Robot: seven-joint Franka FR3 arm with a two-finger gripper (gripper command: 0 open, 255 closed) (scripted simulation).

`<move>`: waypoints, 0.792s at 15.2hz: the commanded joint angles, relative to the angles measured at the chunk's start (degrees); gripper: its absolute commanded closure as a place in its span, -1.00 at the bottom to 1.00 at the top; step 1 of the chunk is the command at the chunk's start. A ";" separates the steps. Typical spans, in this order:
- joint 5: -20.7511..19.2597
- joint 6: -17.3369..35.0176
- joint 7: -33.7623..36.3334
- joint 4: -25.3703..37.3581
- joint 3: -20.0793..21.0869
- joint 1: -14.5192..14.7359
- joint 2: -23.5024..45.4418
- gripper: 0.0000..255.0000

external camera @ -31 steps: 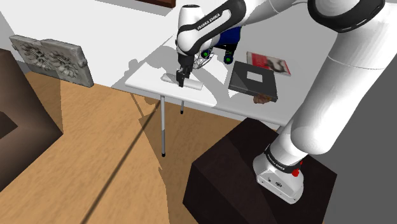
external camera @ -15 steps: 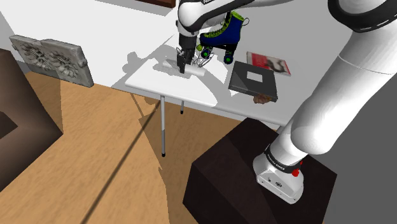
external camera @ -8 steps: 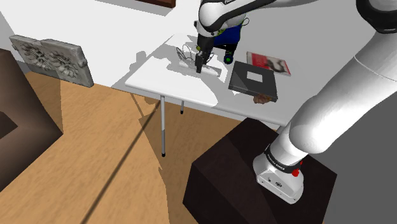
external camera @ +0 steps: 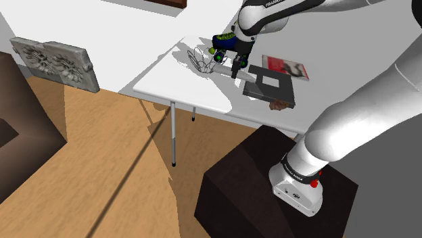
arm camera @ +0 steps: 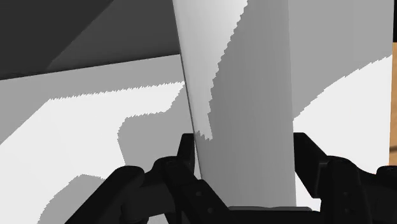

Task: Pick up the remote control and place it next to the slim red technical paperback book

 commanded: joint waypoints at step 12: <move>-6.40 -0.54 -16.50 -6.25 -11.77 -9.22 -8.01 1.00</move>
